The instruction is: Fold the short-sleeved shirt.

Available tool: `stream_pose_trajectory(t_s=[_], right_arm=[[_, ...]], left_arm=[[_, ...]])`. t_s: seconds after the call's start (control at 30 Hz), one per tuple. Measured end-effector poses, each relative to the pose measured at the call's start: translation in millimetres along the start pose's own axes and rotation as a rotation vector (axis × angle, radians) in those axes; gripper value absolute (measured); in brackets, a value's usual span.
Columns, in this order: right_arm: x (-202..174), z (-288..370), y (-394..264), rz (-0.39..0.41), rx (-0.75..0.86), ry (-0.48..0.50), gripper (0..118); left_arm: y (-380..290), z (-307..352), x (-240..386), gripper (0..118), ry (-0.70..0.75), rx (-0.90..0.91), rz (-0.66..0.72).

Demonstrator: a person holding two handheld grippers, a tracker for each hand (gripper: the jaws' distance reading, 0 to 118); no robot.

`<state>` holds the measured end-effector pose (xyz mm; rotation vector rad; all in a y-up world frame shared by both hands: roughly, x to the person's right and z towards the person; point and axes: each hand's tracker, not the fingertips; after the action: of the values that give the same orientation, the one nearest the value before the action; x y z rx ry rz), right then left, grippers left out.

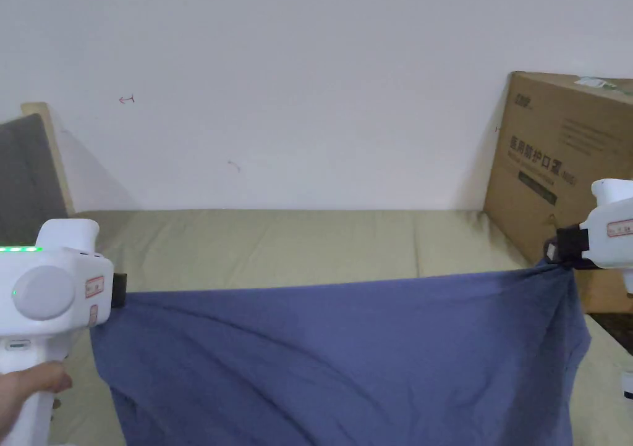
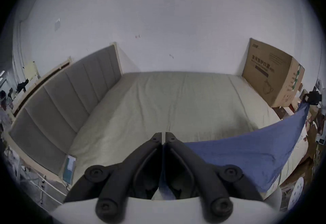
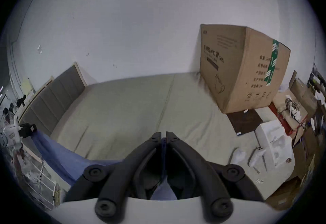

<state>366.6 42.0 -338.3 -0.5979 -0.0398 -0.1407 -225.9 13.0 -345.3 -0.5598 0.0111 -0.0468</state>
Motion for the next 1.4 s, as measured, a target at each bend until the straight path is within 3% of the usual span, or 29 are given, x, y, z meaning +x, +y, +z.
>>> stream_pose_trajectory(t_s=[0.23, 0.5, 0.67, 0.77, 0.9, 0.97, 1.1, 1.23, 1.4], right_arm=[[-11, -1, 51, -0.038, 0.059, -0.002, 2], [-34, -20, 154, -0.095, 0.153, -0.024, 2], [-49, -24, 226, -0.076, 0.217, -0.042, 2], [-57, -16, 268, -0.123, 0.269, -0.029, 2], [-69, 2, 311, -0.096, 0.326, -0.054, 2], [-69, 13, 325, -0.118, 0.361, -0.043, 2], [-69, 20, 333, -0.122, 0.387, -0.037, 2], [-73, -3, 311, -0.076, 0.363, -0.054, 2], [-59, -87, 252, -0.075, 0.199, -0.078, 2]], left_arm=[[65, 4, 2, 1, 0.05, 0.069, -0.015], [177, -14, 5, 1, 0.12, 0.181, -0.056], [254, -28, -4, 1, 0.135, 0.257, -0.032], [298, -30, -4, 1, 0.164, 0.3, -0.005], [345, -25, -3, 1, 0.193, 0.384, -0.028], [364, -21, -3, 1, 0.217, 0.409, -0.022], [377, -24, -4, 1, 0.227, 0.466, -0.016], [351, -53, 6, 1, 0.246, 0.472, -0.024], [280, -140, 21, 1, 0.242, 0.279, -0.098]])
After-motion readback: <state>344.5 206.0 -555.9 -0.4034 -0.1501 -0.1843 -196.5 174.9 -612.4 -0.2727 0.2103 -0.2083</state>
